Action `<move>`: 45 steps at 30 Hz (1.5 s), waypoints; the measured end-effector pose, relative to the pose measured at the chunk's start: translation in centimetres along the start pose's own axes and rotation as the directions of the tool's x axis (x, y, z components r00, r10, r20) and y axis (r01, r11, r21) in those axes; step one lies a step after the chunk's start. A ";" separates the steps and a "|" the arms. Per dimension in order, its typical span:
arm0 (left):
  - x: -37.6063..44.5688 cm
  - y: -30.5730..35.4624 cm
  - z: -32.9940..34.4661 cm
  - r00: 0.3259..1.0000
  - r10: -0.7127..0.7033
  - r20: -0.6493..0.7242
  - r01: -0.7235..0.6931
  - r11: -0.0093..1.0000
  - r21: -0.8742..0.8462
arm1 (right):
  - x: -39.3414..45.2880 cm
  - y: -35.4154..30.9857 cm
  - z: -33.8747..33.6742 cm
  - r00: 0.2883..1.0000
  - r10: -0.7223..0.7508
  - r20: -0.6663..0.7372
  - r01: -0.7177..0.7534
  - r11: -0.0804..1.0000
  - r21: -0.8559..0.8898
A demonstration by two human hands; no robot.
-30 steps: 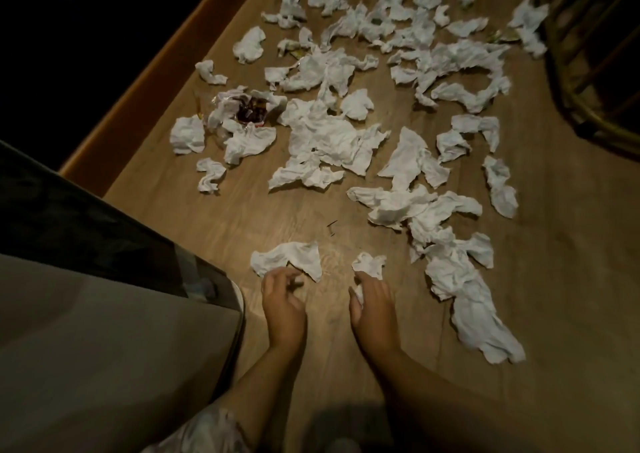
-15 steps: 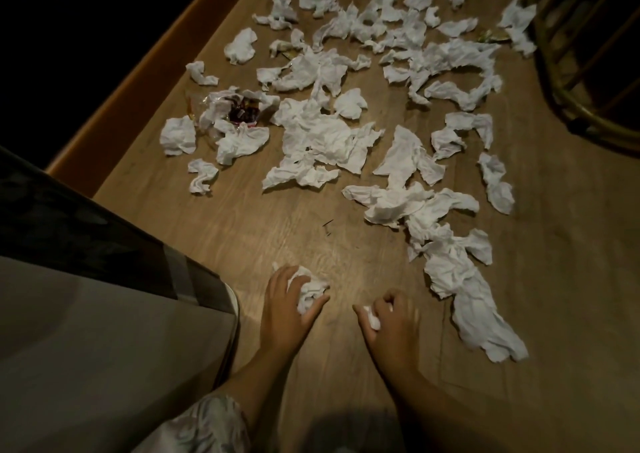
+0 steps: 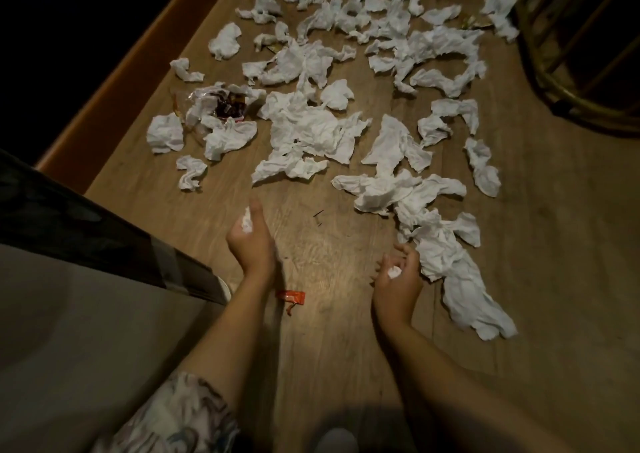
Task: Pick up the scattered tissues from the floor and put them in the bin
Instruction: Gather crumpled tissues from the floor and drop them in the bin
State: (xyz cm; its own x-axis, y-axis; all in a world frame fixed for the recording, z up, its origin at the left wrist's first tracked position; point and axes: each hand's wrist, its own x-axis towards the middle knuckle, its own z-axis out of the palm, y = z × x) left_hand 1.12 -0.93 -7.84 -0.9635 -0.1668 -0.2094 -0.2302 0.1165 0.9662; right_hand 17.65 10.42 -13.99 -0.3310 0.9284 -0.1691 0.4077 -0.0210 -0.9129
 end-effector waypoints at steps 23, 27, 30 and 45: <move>-7.3 -11.7 -5.5 0.580 0.258 0.773 -0.764 0.503 0.405 | -2.1 0.8 -5.9 0.971 -0.047 -0.235 0.040 0.999 -0.035; -7.9 -11.8 -4.6 0.649 0.268 0.712 -0.722 0.511 0.467 | -0.7 1.7 -8.0 0.931 -0.050 -0.362 0.026 0.997 -0.071; -8.0 -11.7 -4.4 0.633 0.293 0.716 -0.729 0.536 0.426 | 0.4 3.2 -9.5 0.881 -0.070 -0.467 -0.022 0.982 -0.189; -11.9 -5.0 9.1 0.487 0.167 0.857 -0.689 0.677 0.260 | 1.3 5.2 -10.4 0.953 0.085 -0.289 -0.196 0.905 -0.378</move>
State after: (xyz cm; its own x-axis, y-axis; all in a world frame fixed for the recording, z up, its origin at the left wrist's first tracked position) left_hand 12.46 9.40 -11.60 -0.6250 0.7774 -0.0703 0.4723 0.4483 0.7589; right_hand 28.16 15.32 -15.07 -0.0347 0.9907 -0.1318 0.7557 -0.0603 -0.6521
